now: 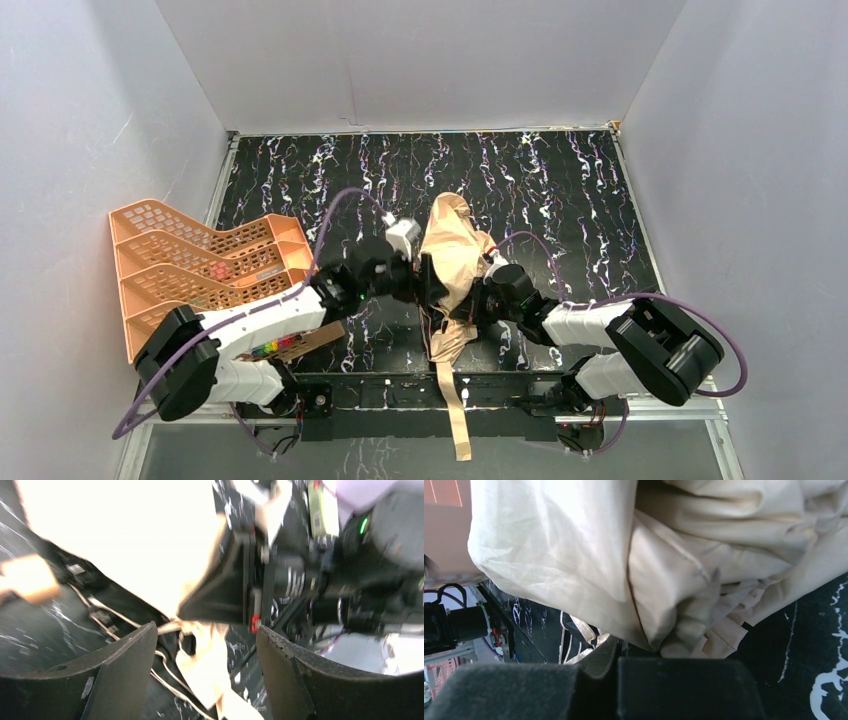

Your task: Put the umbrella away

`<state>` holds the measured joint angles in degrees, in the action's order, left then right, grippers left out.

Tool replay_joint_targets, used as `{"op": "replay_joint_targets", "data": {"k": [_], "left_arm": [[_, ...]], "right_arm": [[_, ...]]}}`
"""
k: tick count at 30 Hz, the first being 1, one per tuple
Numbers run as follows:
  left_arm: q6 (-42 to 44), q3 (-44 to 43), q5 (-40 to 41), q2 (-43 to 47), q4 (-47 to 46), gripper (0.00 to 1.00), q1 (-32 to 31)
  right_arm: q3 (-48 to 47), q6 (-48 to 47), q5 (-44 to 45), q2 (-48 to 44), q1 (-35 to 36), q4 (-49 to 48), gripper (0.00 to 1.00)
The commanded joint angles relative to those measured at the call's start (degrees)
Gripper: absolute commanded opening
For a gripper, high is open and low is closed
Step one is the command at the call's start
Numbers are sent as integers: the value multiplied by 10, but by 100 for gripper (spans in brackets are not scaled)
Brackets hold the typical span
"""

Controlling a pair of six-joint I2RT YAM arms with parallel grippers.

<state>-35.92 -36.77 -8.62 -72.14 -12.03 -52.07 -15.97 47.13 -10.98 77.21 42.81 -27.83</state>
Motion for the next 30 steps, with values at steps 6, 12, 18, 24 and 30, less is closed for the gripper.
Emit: {"op": "replay_joint_targets", "data": {"k": [6, 12, 18, 24, 30], "left_arm": [[110, -264, -98, -109, 176, 76, 188], [194, -494, -140, -288, 284, 87, 221], [242, -701, -195, -475, 385, 94, 233], [265, -835, -233, -592, 432, 95, 233], [269, -883, -253, -637, 445, 86, 233]], "right_arm": [[14, -27, 61, 4, 4, 108, 0], [9, -35, 57, 10, 4, 107, 0], [3, -42, 52, 12, 5, 109, 0], [3, -46, 49, 12, 6, 108, 0], [9, -45, 48, 10, 5, 105, 0]]}}
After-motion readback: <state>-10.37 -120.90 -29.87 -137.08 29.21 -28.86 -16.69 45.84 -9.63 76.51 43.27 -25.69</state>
